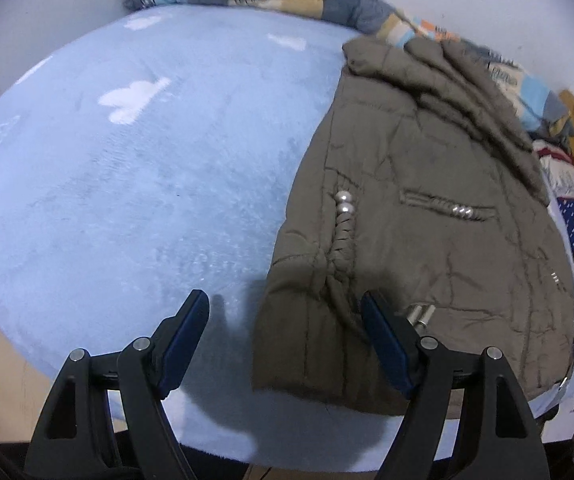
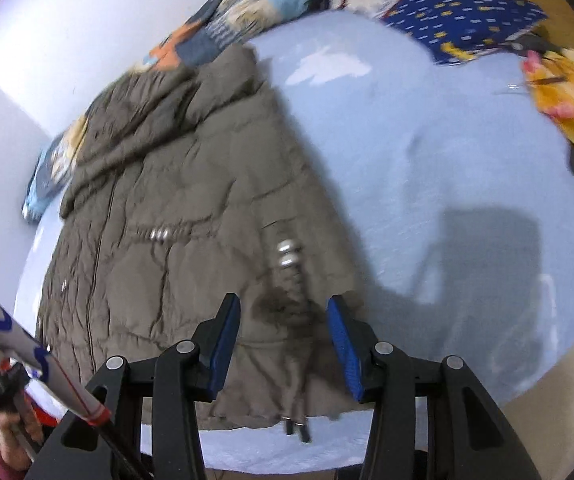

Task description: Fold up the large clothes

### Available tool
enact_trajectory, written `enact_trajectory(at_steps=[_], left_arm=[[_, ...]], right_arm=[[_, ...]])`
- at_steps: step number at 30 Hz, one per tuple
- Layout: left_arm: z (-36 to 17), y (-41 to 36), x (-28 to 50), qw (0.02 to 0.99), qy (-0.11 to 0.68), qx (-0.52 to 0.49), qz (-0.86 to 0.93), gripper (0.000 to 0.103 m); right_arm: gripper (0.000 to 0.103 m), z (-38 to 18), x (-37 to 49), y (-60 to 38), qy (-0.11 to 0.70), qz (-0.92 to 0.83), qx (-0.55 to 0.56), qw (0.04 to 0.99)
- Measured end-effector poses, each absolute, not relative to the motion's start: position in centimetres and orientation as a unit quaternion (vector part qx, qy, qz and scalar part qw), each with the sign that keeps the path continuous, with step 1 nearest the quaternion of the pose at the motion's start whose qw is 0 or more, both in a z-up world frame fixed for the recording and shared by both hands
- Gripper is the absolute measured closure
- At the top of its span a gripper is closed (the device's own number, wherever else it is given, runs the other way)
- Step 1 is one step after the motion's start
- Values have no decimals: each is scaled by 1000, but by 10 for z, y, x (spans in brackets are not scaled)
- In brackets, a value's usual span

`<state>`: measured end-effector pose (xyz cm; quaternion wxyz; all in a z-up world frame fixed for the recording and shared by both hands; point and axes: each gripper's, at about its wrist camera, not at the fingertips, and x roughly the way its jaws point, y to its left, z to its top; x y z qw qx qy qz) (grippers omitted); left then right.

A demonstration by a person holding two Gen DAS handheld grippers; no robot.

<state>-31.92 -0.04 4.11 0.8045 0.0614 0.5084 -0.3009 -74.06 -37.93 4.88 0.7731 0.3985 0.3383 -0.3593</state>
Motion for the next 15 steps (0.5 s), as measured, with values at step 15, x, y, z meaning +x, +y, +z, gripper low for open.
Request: enact_trajectory(at_steps=[15], left_arm=[[24,2,-321,776,547,16,-314,25]], right_arm=[[46,1,-759,-384,308,-316,533,722]])
